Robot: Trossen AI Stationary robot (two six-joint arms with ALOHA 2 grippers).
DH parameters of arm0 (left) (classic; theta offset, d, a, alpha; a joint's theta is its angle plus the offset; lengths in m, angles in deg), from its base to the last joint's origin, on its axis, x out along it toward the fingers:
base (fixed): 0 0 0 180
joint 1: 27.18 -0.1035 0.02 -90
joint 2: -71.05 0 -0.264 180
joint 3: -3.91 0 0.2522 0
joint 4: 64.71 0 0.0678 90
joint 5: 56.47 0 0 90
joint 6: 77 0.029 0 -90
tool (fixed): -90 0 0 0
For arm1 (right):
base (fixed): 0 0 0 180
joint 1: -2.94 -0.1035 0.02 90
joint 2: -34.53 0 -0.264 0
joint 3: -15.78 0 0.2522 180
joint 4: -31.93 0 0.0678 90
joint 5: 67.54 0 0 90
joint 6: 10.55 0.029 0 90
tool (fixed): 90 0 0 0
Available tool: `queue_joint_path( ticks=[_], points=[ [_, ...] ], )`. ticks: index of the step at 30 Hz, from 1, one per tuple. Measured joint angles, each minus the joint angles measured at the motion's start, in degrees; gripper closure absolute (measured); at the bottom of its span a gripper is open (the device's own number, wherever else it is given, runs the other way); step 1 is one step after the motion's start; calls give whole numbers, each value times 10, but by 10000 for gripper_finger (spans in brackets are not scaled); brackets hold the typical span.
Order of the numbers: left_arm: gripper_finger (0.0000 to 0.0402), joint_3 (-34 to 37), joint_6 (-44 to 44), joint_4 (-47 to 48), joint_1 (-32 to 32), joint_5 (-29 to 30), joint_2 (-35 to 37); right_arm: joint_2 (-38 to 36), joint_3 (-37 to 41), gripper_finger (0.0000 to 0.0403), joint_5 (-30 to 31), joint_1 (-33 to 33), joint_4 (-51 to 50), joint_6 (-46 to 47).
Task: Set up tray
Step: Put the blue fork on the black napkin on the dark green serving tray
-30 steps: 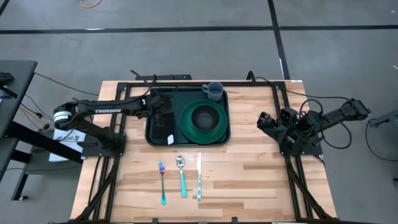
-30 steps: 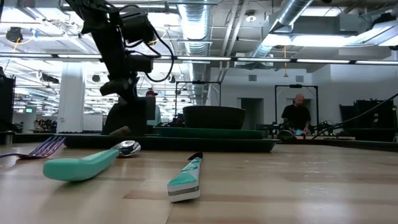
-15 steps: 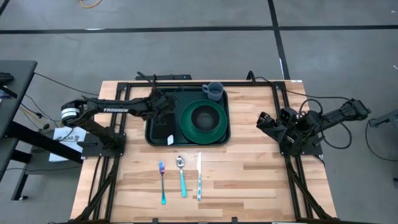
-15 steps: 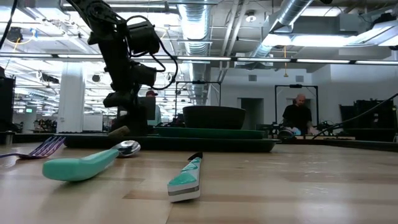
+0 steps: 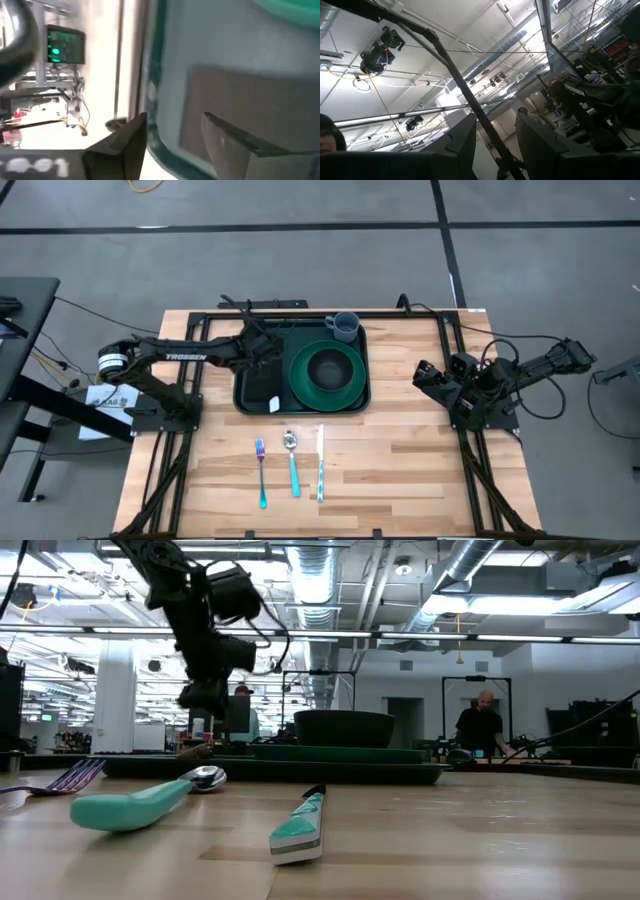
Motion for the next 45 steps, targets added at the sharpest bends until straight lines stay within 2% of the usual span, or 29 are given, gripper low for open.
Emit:
queue_joint_path(
  ticks=[2,4,7,11,13,15,18,22,28,31,34,39,43,45],
  points=[
    [214,-26,-26,8,6,-14,10,0,0,272,0,0,-3,0],
    [211,-55,-62,18,10,-56,23,0,0,272,0,0,-10,0],
    [213,-90,-112,27,8,-168,60,0,0,272,-2,0,-13,-6],
    [220,-101,-204,9,-14,-327,136,-24,0,270,-28,0,-30,-42],
    [224,-101,-257,13,-23,-378,174,-44,1,269,-30,0,-61,-57],
    [227,-101,-294,16,-25,-401,214,-68,12,269,-29,0,-89,-63],
    [231,-101,-336,29,-8,-402,263,-101,35,269,-19,0,-108,-65],
    [236,-101,-403,70,34,-370,309,-128,75,269,5,0,-105,-48],
    [246,-101,-543,151,143,-300,326,-128,98,269,40,0,-130,35],
    [255,-101,-637,196,209,-238,316,-119,98,269,60,0,-141,71],
    [267,-100,-774,262,270,-195,298,-114,98,269,80,0,-141,96],
    [282,-100,-989,286,364,-191,264,-114,98,268,108,0,-141,109],
    [289,-101,-1093,285,431,-185,222,-114,98,268,100,-1,-141,63],
    [291,-101,-1131,285,457,-184,194,-116,98,268,73,-1,-142,26]
  ],
)
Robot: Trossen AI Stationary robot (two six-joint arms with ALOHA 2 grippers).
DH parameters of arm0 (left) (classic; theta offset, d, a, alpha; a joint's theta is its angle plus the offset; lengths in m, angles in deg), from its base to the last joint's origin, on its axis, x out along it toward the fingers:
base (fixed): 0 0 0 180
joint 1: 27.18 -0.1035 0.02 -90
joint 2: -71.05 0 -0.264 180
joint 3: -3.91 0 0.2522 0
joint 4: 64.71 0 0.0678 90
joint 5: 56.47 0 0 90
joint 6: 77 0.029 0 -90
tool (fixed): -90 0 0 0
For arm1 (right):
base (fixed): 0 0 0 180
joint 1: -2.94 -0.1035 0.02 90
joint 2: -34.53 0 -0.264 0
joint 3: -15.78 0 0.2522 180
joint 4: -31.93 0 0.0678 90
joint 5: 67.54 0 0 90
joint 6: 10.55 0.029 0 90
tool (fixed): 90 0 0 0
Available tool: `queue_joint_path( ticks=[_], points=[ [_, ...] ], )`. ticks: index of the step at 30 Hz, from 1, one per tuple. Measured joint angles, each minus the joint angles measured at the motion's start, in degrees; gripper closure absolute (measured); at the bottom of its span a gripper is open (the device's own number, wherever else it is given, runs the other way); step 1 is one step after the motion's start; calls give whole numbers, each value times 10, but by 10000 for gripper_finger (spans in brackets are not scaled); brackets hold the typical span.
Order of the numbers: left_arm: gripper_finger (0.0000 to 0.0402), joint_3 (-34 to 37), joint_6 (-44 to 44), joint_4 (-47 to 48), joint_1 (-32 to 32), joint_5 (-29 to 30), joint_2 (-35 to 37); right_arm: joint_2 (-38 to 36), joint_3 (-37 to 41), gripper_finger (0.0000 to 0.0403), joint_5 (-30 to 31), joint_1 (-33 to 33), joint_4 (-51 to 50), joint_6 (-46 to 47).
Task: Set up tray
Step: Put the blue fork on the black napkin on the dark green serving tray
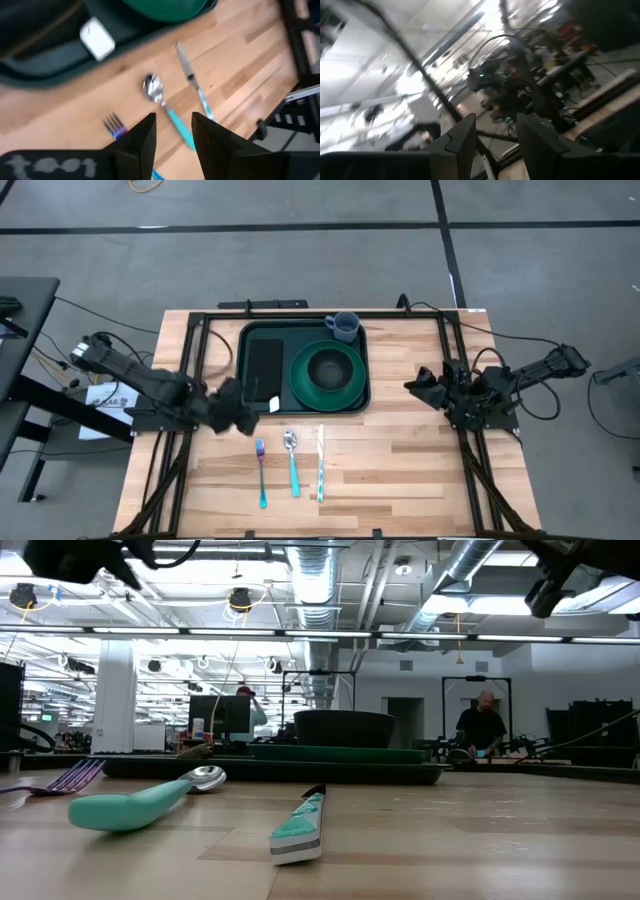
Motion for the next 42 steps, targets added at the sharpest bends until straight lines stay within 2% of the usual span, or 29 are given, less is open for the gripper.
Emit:
queue_joint_path(
  ticks=[6,13,18,23,32,36,42],
  points=[
    [294,0,-97,-18,53,-25,-86,-1,0,268,-71,0,-10,-59],
    [294,0,-172,-62,89,-62,-171,-1,0,268,-74,0,-49,-55],
    [294,0,-221,-71,106,-88,-214,-1,0,269,-74,1,-129,45],
    [294,0,-232,-73,114,-105,-226,6,-9,269,-119,-12,-271,135],
    [294,0,-244,-64,112,-116,-225,32,-121,269,-95,-27,-556,119],
    [294,0,-281,-64,110,-109,-225,32,-146,269,-68,-16,-612,119],
    [294,0,-328,-55,102,-83,-225,30,-152,269,-71,5,-623,111]
  ],
)
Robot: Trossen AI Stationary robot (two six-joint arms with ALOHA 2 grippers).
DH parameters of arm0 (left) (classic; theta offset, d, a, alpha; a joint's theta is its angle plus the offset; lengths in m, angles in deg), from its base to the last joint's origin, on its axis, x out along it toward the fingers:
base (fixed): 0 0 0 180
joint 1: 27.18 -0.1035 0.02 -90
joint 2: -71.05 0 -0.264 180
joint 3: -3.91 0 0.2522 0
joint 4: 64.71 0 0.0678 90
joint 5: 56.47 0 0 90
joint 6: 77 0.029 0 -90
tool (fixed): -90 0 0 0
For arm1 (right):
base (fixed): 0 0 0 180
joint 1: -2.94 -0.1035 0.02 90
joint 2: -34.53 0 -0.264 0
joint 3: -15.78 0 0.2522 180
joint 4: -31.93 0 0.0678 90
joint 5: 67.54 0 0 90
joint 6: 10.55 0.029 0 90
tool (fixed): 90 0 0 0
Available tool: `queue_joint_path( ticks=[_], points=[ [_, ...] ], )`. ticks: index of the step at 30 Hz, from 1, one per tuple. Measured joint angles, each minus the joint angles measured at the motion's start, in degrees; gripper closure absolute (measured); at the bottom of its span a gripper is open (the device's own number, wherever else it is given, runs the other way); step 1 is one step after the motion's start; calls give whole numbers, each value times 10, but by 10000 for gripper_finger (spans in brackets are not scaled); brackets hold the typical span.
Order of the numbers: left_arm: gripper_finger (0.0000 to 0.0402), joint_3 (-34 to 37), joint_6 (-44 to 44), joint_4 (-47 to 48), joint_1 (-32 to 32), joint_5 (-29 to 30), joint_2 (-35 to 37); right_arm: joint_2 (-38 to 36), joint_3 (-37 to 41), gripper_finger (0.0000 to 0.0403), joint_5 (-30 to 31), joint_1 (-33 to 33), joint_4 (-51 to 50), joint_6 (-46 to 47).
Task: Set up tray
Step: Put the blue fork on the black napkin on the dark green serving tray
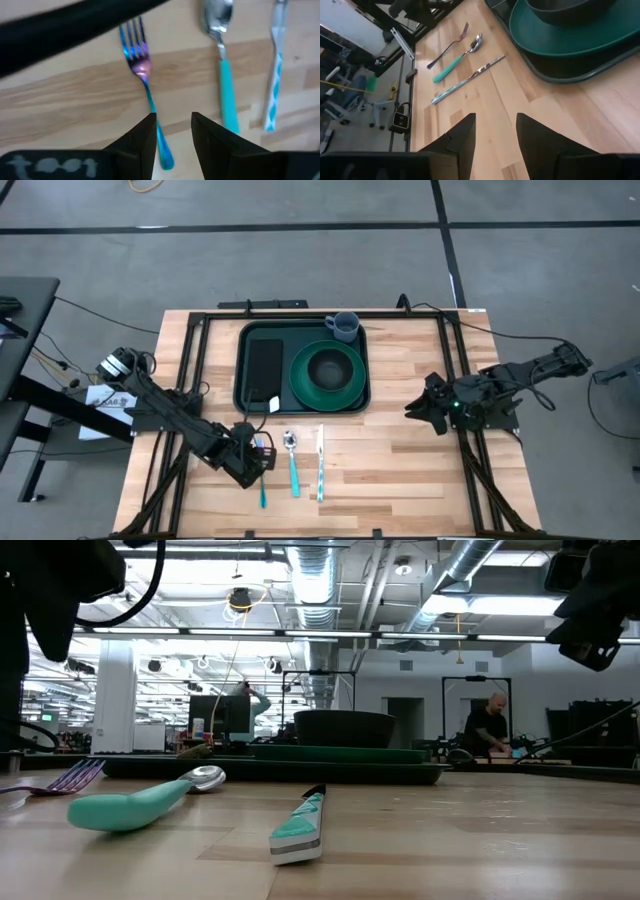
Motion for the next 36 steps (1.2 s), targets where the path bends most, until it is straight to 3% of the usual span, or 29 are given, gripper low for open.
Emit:
queue_joint_path(
  ticks=[5,13,23,36],
  points=[
    [294,0,-14,3,-11,-15,-23,0,0,269,-2,11,0,-18],
    [294,0,4,-14,-23,-88,-88,0,0,269,-2,19,-3,-23],
    [294,0,7,-58,-26,-64,-116,0,0,269,-3,19,-6,-23],
    [294,-3,14,-78,-26,-98,-175,0,0,269,-4,19,-11,-22]
  ],
)
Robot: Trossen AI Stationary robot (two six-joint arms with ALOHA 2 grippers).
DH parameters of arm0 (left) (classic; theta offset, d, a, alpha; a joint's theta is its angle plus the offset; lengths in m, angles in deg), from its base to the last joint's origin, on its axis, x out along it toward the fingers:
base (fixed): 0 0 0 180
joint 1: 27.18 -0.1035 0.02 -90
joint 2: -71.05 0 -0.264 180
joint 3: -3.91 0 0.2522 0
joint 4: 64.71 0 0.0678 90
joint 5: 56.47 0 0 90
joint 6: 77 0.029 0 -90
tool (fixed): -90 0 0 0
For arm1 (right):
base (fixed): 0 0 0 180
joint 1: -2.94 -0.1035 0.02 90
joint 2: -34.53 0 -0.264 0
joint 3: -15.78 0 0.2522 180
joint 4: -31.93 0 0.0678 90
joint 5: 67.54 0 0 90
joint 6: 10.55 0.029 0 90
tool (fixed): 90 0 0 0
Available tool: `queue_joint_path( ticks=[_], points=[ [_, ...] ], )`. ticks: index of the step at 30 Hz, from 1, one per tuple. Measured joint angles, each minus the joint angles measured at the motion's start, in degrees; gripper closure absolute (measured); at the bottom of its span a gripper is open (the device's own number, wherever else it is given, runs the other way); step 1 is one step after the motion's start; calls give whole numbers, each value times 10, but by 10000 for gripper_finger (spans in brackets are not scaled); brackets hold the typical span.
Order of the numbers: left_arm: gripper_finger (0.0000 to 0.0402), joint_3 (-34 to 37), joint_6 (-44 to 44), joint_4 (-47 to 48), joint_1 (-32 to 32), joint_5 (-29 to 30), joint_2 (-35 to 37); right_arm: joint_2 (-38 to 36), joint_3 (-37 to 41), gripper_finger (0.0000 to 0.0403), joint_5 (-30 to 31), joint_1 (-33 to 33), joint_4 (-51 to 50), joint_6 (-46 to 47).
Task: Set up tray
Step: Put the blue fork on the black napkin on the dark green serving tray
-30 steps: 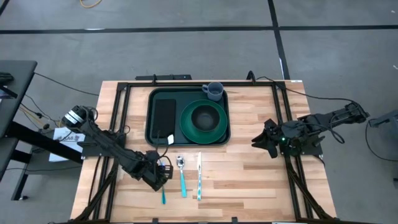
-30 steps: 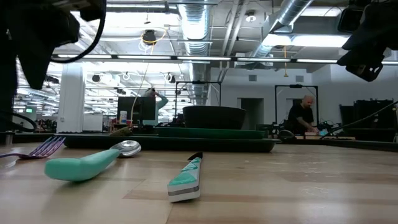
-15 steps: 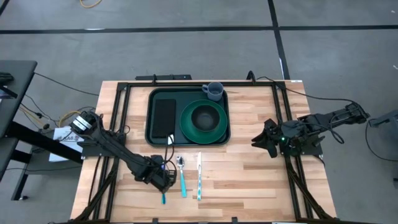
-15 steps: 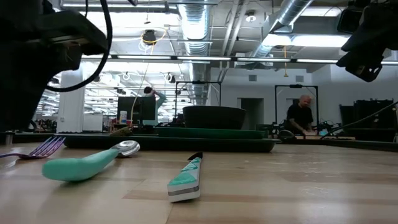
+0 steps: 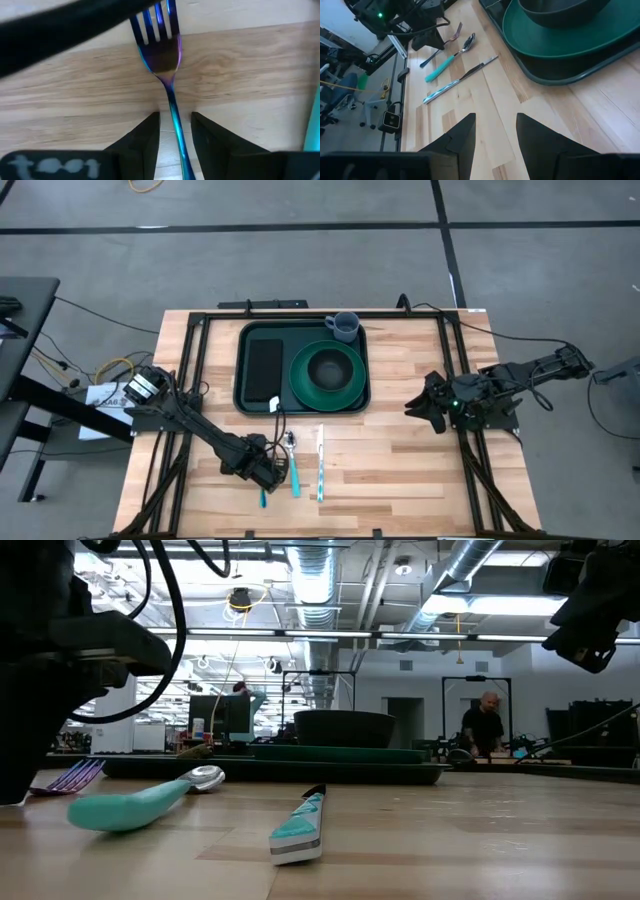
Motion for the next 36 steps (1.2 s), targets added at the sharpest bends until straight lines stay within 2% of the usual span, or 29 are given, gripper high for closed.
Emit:
queue_joint_path(
  ticks=[5,12,17,20,31,36],
  points=[
    [318,1,4,0,0,0,-1,0,0,269,0,0,0,0],
    [393,2,4,-1,0,0,-1,0,0,269,0,0,0,-2],
    [397,1,4,0,0,0,-1,0,0,269,0,0,0,-11],
    [398,-19,5,31,1,6,0,0,0,269,-1,0,0,-14],
    [401,-75,-30,174,-11,174,91,0,0,269,0,0,-3,-16],
    [401,-75,-9,291,-53,197,160,0,0,269,0,0,-2,-15]
  ],
)
